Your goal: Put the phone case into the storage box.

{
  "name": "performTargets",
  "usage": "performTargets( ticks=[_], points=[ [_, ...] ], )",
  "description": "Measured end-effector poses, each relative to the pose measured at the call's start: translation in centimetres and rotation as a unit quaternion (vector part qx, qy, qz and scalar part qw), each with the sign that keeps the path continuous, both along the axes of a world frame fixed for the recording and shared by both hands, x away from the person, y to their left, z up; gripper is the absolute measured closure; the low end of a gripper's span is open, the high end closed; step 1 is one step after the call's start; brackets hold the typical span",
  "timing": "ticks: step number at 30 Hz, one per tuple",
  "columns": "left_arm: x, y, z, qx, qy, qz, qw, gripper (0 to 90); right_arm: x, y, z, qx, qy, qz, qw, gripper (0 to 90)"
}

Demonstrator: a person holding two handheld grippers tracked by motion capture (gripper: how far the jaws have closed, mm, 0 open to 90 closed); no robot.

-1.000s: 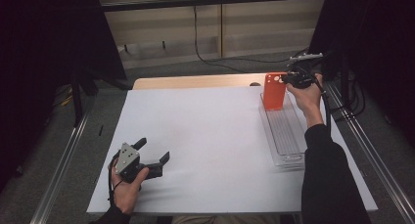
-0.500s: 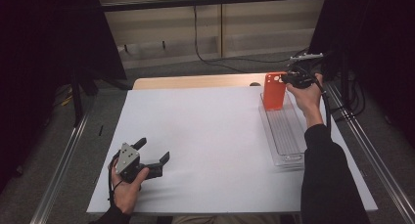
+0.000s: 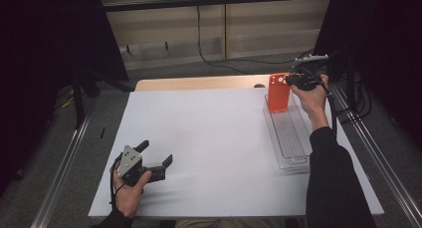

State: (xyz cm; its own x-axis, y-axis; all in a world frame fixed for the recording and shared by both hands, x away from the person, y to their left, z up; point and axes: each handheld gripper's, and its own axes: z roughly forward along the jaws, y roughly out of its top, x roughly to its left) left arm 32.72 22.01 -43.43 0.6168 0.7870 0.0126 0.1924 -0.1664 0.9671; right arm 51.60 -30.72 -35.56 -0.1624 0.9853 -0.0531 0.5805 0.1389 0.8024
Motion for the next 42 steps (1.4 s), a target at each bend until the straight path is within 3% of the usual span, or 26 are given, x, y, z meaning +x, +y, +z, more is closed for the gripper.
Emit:
performTargets(
  ticks=[11, 19, 26, 32, 39, 42],
  points=[
    [0.0, 0.1, 0.0, -0.003, -0.002, 0.004, 1.0, 3.0, -0.2, -0.2, 0.2, 0.004, 0.0, -0.003, 1.0, 69.0],
    [-0.1, 0.0, 0.0, -0.003, -0.002, 0.007, 1.0, 3.0, -0.4, -0.4, 0.4, 0.015, 0.0, -0.005, 0.9999, 59.7],
    [0.0, 0.2, 0.0, 0.0, -0.002, 0.011, 0.9999, 3.0, -0.6, -0.5, 0.4, 0.023, -0.003, 0.0, 0.9997, 43.1],
    [0.0, 0.3, 0.0, 0.001, 0.0, 0.012, 0.9999, 3.0, -0.6, -0.2, 0.5, 0.016, -0.008, 0.004, 0.9998, 34.4],
    [0.2, 0.3, -0.1, -0.005, 0.003, 0.016, 0.9998, 3.0, -0.9, -0.3, 0.7, 0.032, -0.021, 0.011, 0.9992, 18.5],
    [0.2, 0.3, 0.0, -0.006, 0.004, 0.016, 0.9998, 3.0, -1.0, -0.3, 0.6, 0.042, -0.024, 0.01, 0.9988, 15.9]
  ],
)
